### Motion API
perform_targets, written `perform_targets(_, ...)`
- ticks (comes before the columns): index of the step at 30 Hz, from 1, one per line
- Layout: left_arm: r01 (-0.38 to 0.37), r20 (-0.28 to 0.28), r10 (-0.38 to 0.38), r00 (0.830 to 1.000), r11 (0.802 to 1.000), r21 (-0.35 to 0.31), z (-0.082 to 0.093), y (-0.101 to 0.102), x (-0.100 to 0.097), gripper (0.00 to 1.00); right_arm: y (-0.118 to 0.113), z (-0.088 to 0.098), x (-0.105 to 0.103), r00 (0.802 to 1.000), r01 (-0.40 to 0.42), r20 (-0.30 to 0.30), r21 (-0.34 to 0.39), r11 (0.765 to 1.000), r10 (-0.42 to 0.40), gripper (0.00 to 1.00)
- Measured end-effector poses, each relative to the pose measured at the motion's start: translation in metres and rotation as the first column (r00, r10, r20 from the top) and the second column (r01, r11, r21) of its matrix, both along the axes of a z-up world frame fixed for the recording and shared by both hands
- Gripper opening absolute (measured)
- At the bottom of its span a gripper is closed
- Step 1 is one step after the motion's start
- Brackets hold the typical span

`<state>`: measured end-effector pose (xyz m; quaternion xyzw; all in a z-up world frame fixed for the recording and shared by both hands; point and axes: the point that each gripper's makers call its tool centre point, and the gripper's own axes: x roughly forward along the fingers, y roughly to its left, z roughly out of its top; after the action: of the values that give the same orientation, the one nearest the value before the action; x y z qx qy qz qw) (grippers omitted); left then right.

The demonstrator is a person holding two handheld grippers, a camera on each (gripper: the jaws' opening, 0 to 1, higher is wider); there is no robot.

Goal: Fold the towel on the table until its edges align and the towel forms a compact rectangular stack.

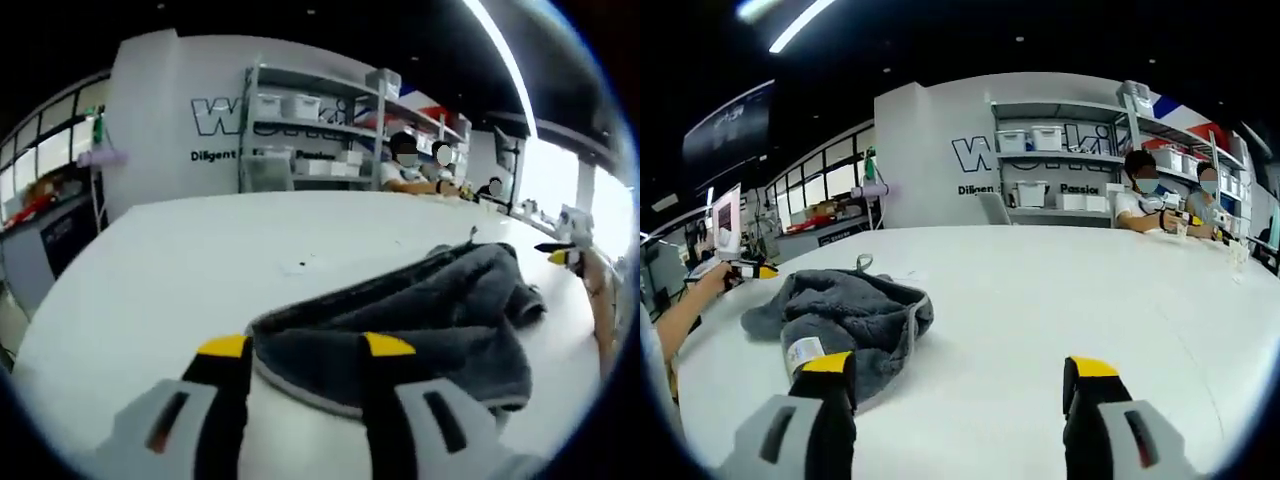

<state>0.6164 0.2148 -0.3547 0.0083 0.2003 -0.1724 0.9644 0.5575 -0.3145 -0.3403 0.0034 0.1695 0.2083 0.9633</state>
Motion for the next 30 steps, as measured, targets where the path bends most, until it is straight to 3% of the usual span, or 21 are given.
perform_targets(4, 0.069, -0.038, -0.071, 0.997, 0.997, -0.037, -0.004, -0.019, -0.021, 0.75, 0.003, -0.001, -0.001, 1.000, -0.012, -0.001, -0.013, 1.000, 0.012, 0.89)
perform_targets(6, 0.093, -0.052, -0.092, 0.994, 0.996, 0.007, -0.008, -0.023, -0.028, 0.83, 0.005, -0.002, -0.002, 1.000, -0.019, -0.001, -0.019, 1.000, 0.019, 0.90)
perform_targets(14, 0.160, -0.032, -0.160, 0.987, 0.987, -0.002, 0.002, -0.050, -0.059, 0.98, 0.016, -0.006, -0.004, 0.999, -0.049, -0.012, -0.043, 0.998, 0.048, 0.90)
perform_targets(17, 0.198, -0.026, -0.197, 0.980, 0.980, -0.001, 0.005, -0.063, -0.074, 0.99, 0.017, -0.009, -0.004, 0.998, -0.064, -0.019, -0.053, 0.997, 0.063, 0.90)
perform_targets(19, 0.245, -0.015, -0.246, 0.969, 0.969, -0.044, 0.009, -0.080, -0.089, 0.99, 0.021, -0.009, -0.004, 0.997, -0.073, -0.019, -0.059, 0.996, 0.072, 0.91)
perform_targets(26, 0.316, 0.001, -0.316, 0.949, 0.947, -0.049, 0.010, -0.100, -0.113, 0.99, 0.038, -0.008, -0.008, 0.991, -0.131, -0.011, -0.071, 0.989, 0.131, 0.91)
perform_targets(30, 0.385, 0.006, -0.386, 0.922, 0.918, -0.100, 0.003, -0.115, -0.128, 0.99, 0.048, -0.013, -0.012, 0.987, -0.162, -0.024, -0.101, 0.982, 0.160, 0.92)
